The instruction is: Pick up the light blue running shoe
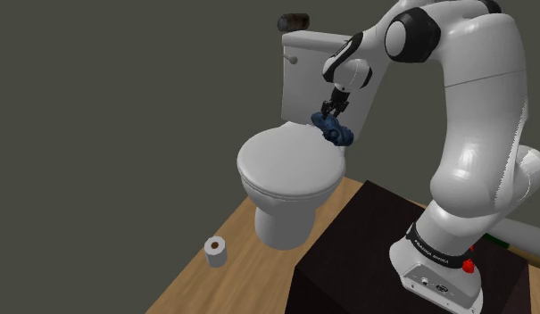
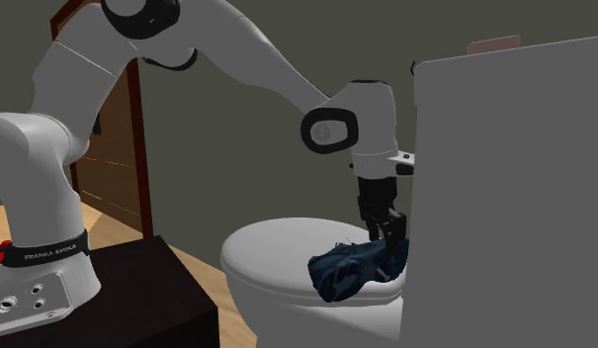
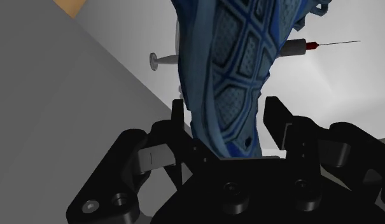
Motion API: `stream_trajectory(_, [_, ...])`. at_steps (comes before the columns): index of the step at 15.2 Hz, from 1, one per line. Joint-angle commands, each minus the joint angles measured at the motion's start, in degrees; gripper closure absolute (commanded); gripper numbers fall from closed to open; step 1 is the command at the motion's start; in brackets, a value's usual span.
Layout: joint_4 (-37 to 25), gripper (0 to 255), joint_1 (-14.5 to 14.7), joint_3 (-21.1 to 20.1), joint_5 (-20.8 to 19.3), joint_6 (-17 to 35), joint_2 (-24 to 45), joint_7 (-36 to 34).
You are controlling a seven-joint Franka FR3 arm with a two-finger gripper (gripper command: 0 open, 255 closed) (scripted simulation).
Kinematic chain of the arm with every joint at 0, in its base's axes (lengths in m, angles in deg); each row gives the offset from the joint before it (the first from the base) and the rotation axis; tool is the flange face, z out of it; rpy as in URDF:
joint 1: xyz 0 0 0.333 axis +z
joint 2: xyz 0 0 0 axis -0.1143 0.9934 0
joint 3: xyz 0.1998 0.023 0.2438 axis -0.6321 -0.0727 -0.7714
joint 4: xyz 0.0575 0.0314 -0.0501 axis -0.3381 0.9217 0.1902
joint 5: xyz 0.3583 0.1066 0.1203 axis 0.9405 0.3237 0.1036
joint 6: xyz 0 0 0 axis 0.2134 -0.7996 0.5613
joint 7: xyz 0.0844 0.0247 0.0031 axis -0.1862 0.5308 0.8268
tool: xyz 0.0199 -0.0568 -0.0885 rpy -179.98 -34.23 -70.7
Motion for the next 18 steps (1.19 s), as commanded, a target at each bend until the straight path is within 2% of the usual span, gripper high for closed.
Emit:
stream_trajectory(1, [0.77, 255, 0.0, -0.12, -0.05, -0.11, 0.71, 0.09])
stream_trajectory(6, [-1.32, 255, -0.09, -0.22, -0.12, -0.86, 2.08, -0.49])
stream_trajectory(18, [-2.37, 255, 1.04, 1.67, -3.53, -7.03, -3.41, -3.37])
